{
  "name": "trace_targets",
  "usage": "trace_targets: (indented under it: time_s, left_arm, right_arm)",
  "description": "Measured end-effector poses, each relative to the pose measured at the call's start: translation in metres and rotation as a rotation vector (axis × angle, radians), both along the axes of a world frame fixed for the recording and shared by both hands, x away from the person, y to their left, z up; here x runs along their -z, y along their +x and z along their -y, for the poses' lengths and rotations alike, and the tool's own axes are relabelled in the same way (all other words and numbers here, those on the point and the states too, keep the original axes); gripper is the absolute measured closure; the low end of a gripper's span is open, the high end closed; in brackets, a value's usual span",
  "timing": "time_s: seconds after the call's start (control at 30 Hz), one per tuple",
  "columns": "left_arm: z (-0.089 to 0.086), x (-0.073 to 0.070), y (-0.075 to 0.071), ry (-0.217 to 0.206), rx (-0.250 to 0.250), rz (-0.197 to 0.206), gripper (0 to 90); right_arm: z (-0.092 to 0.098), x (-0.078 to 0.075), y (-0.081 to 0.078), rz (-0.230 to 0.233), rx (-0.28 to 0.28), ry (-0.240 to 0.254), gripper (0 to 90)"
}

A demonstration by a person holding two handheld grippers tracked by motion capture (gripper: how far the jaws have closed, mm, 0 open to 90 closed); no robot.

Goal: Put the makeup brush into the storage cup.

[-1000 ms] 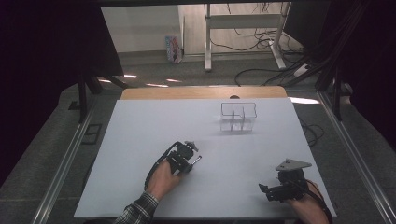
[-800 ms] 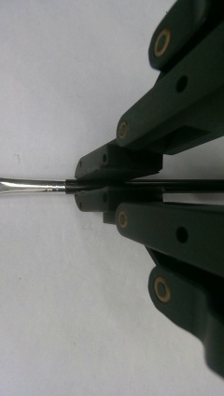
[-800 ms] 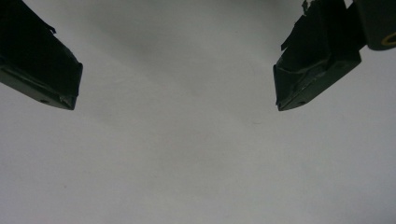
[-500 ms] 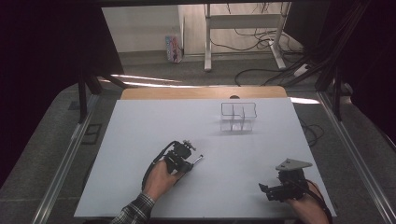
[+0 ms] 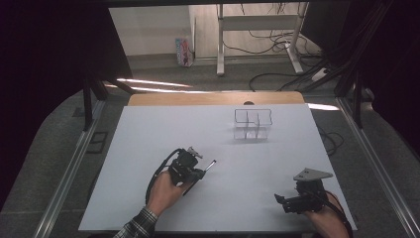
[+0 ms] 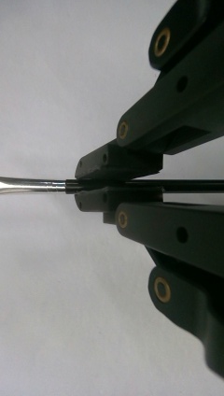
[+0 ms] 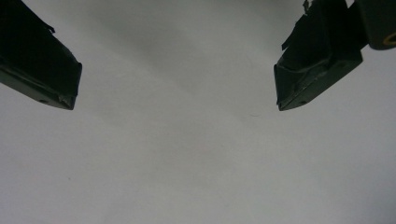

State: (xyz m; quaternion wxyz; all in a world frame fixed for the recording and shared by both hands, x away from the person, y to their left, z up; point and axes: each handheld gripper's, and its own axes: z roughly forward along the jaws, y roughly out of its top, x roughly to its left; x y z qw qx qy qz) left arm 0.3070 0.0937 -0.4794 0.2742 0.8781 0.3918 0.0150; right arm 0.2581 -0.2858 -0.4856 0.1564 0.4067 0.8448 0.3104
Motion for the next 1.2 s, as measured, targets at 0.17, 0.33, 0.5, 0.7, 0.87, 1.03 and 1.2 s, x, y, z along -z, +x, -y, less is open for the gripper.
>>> trace_targets:
  time_s: [0.17, 0.33, 0.5, 0.7, 0.87, 1.03, 1.2]
  left_arm:
    - [-0.004, -0.005, -0.006, -0.015, 0.023, 0.03, 84.1]
    - [-0.01, -0.01, -0.014, -0.04, 0.025, 0.069, 84.0]
    - [-0.014, -0.013, -0.02, -0.072, 0.038, 0.095, 84.0]
    - [-0.02, -0.018, -0.028, -0.117, 0.049, 0.132, 84.0]
    - [-0.027, -0.018, -0.035, -0.161, 0.054, 0.152, 84.0]
    - [-0.032, -0.019, -0.041, -0.233, 0.055, 0.162, 84.0]
    - [-0.038, -0.019, -0.047, -0.304, 0.056, 0.18, 84.0]
  right_arm:
    - [0.001, -0.001, 0.0, 0.008, 0.004, 0.021, 0.4]
    - [0.001, -0.002, 0.0, 0.019, 0.005, 0.037, 0.0]
    - [0.001, -0.004, 0.0, 0.036, 0.008, 0.05, 0.0]
    - [0.001, -0.006, -0.001, 0.053, -0.006, 0.075, 0.0]
    - [0.001, -0.008, -0.002, 0.075, -0.006, 0.099, 0.0]
    - [0.0, -0.01, -0.002, 0.091, -0.02, 0.118, 0.0]
    - [-0.001, -0.012, -0.003, 0.109, -0.027, 0.143, 0.0]
